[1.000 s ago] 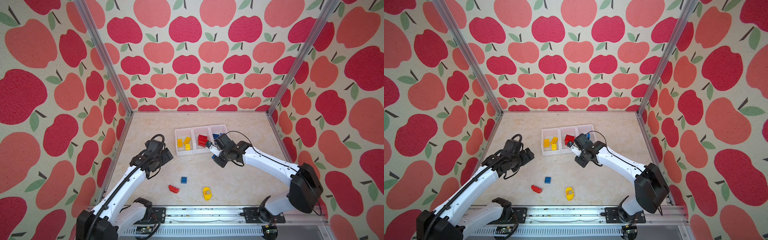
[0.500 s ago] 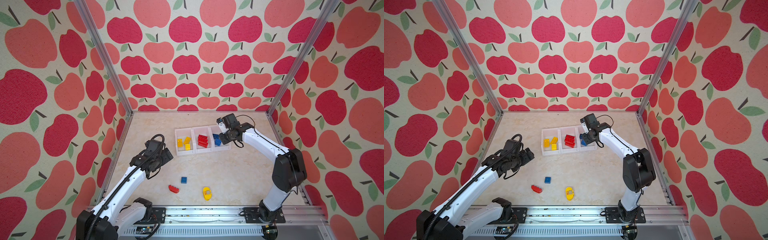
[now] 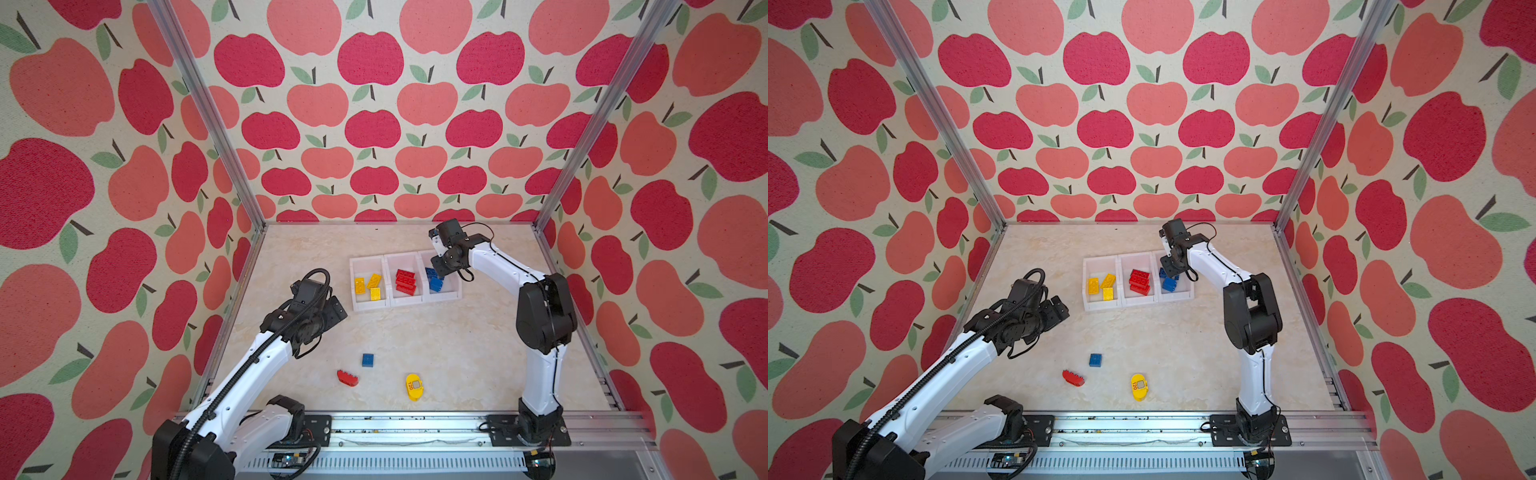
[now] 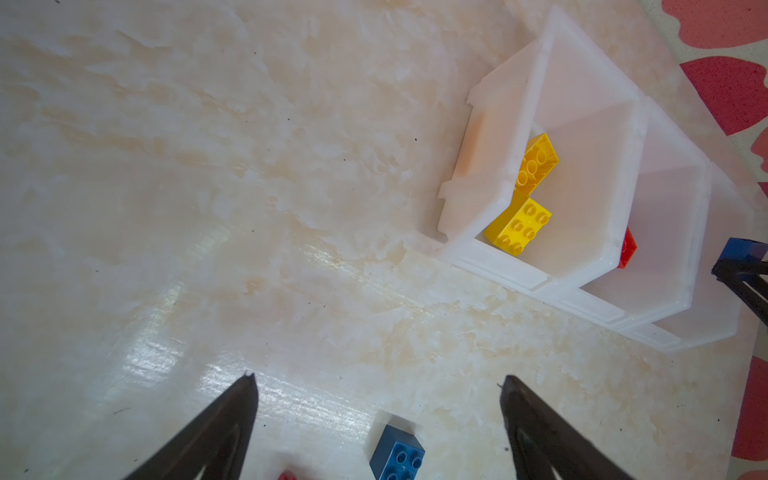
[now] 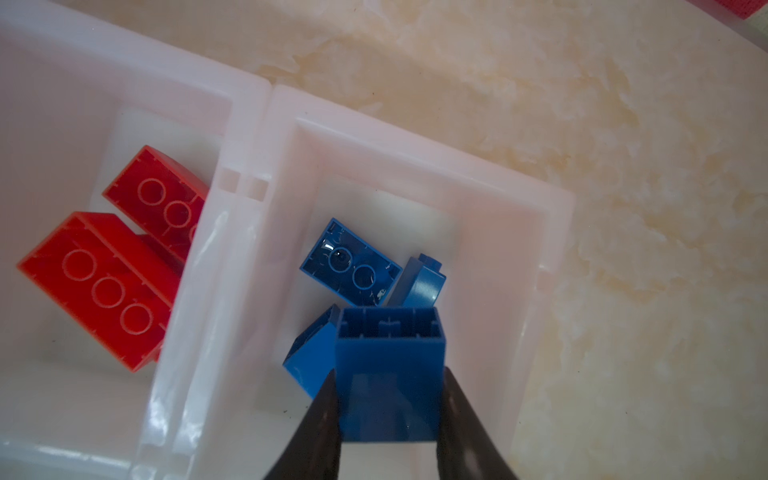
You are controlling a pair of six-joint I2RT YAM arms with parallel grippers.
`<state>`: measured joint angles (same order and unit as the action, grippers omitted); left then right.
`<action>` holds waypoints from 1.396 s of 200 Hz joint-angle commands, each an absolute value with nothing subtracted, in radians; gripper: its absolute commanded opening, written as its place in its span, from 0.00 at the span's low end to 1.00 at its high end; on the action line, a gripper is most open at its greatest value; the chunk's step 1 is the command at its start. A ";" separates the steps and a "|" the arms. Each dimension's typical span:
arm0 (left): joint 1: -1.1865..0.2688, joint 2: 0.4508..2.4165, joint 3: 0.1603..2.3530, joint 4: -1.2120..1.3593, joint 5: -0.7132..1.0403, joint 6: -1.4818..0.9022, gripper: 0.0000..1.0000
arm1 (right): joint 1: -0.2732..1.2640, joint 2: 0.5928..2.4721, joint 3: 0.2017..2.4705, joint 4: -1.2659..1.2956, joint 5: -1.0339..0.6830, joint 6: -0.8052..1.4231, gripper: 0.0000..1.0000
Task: Sort the legos into containers by color
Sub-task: 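Carry the tall blue brick into the blue-brick bin and open the right gripper, then close the left gripper on the blue 2x2 brick while the right gripper withdraws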
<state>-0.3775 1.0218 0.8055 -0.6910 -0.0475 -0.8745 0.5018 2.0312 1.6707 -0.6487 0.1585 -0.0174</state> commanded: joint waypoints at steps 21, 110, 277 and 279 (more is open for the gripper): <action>-0.394 1.022 0.839 -0.736 -0.084 -0.897 0.93 | 0.501 2.069 1.738 -0.682 0.143 -0.009 0.52; -0.432 1.047 0.842 -0.727 -0.101 -0.914 0.94 | 0.505 1.998 1.704 -0.687 0.118 -0.012 0.59; -0.754 1.390 0.989 -0.839 -0.096 -0.893 0.87 | 0.532 1.577 1.308 -0.741 -0.039 0.115 0.83; -0.757 1.394 0.990 -0.839 -0.093 -0.893 0.87 | 0.532 1.571 1.303 -0.742 -0.041 0.116 0.83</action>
<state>-0.7208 1.3445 0.9508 -0.7860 -0.0963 -0.8997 0.5301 1.6466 1.3556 -0.7052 -0.0002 0.0704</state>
